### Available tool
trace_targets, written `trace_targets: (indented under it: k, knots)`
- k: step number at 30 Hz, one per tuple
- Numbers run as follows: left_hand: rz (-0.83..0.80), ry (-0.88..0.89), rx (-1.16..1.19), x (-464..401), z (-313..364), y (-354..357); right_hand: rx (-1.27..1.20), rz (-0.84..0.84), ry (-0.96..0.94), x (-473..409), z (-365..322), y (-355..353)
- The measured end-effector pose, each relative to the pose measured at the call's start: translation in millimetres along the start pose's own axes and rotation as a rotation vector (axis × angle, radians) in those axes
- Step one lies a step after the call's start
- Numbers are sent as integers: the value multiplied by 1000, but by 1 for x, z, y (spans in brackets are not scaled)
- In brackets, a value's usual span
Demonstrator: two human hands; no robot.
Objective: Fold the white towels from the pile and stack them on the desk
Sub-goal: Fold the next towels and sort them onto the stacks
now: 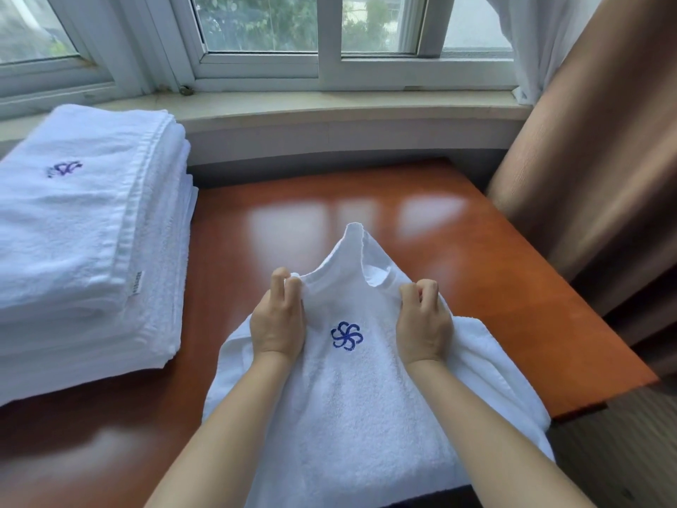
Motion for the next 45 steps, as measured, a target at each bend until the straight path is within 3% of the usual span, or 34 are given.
trace_targets:
  k: [3, 8, 11, 15, 19, 21, 24, 27, 29, 35, 40, 45]
  knots:
    - [89, 15, -11, -22, 5, -14, -22, 18, 106, -10, 6, -5]
    - [114, -161, -198, -77, -28, -26, -137, 33, 406, -64, 43, -6]
    - [68, -168, -253, -92, -43, -20, -104, 32, 362, -77, 52, -1]
    - [-229, -336, -267, -81, -60, 15, 4, -351, 396, -48, 60, 44]
    - [-615, -164, -300, -45, -57, 65, 13, -600, 427, -28, 68, 73]
    - [-705, -133, -292, -38, -61, 73, 24, -665, 435, -27, 73, 76]
    - [-693, -166, -266, -39, -61, 65, -24, -579, 392, -29, 69, 62]
    - [-567, -164, -233, -37, -54, 44, -53, -570, 318, -29, 56, 45]
    - [-542, -135, -239, -29, -49, 33, -3, -624, 292, -21, 49, 37]
    - [-569, -56, -349, 6, -32, 6, 175, -577, 292, 10, 37, 8]
    - [-592, -268, -312, 31, -36, -12, 101, -533, 318, 8, 26, -4]
    - [-579, -492, -131, 29, -43, -18, 134, -644, 396, 7, 36, 0]
Point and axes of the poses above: each hand's wrist, its own x-axis away from the middle knuckle, its own y-axis out of the palm, z = x × y, the point moved 6 cm from there along -x, towards the middle knuckle, and after that the axes turned 12 degrees about -x, right-handed, at the moved point
